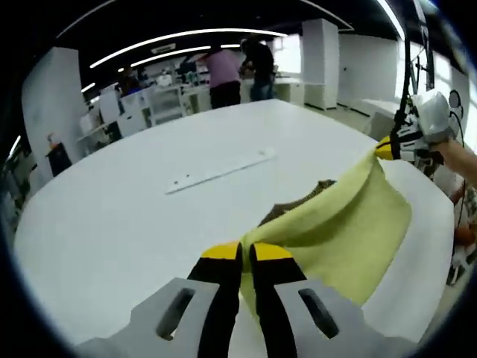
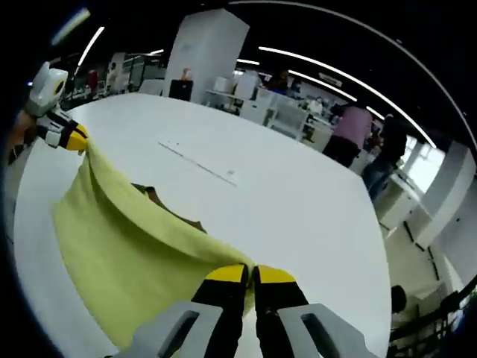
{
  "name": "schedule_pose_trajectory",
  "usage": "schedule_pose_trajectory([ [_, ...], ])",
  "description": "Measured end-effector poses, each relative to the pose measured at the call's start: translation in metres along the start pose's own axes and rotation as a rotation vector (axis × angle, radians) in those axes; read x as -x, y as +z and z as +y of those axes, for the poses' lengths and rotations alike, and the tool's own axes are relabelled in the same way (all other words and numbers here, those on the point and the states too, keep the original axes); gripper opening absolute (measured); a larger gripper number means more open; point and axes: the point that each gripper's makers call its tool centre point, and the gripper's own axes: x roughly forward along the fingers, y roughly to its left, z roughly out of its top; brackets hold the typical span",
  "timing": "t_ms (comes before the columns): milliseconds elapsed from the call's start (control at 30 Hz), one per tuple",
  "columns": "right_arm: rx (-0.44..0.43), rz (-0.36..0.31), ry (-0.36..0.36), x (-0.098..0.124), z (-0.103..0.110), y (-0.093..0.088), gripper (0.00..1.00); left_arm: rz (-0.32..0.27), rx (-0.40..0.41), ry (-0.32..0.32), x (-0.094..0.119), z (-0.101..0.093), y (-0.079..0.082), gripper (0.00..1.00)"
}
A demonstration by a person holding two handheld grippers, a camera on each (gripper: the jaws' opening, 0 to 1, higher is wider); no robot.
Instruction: Fold the garment on the visible template until the final outline fits inside the template.
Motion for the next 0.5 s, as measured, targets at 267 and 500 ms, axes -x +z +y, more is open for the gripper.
schedule_pose_trajectory([
  [267, -0.021, 0.081, 0.029, -0.034, 0.006, -0.024, 0.00, 0.072, -0.006, -0.030, -0.030, 0.009, -0.019, 0.02],
  [500, -0.026, 0.125, 0.053, -0.049, 0.006, -0.036, 0.01, 0.100, -0.028, -0.041, -0.055, 0.013, -0.030, 0.02],
])
